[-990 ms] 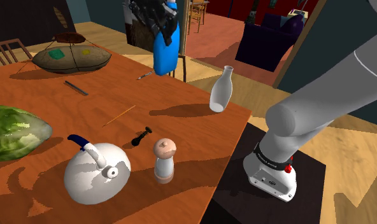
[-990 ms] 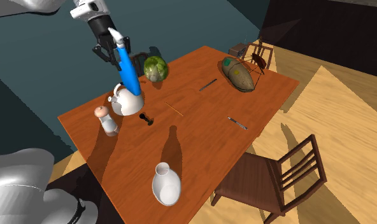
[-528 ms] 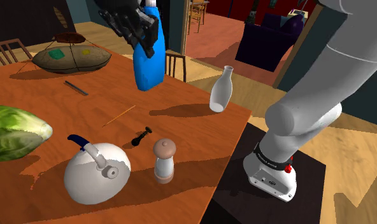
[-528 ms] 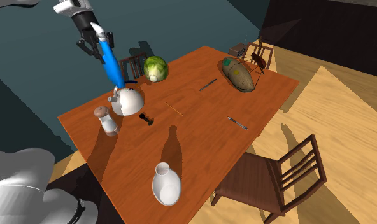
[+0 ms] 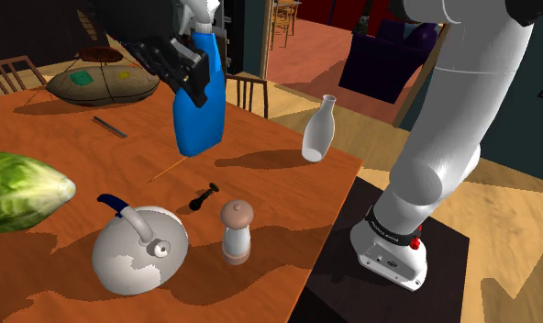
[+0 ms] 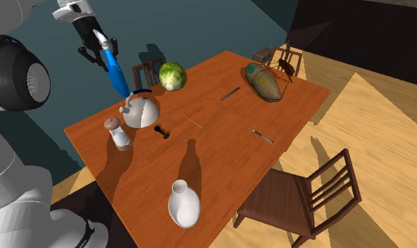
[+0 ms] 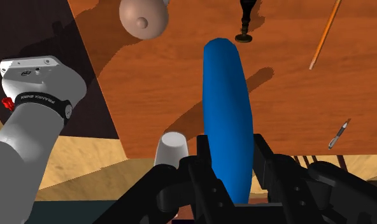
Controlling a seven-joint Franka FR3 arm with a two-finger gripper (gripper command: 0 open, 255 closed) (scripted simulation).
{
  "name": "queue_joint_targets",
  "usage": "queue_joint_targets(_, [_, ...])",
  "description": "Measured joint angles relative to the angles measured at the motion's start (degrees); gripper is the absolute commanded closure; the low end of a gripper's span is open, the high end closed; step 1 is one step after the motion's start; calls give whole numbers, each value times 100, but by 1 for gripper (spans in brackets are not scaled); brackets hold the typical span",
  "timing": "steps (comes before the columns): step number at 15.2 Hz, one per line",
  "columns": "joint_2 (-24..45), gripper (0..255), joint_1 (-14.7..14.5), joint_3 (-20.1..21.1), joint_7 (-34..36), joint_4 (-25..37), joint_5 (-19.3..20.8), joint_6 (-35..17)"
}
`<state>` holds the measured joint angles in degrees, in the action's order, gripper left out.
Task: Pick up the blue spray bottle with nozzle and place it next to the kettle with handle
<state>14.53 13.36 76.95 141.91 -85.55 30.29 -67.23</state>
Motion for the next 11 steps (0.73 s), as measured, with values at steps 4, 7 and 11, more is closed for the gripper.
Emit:
queue_joint_targets(4, [-103,255,248,93,30,-382,-104,-330])
queue_joint_targets(7, [-169,255,411,159,66,-674,-170,-587])
queue_joint_targets(11, [-189,255,538,197,142,-1018,-198,-904])
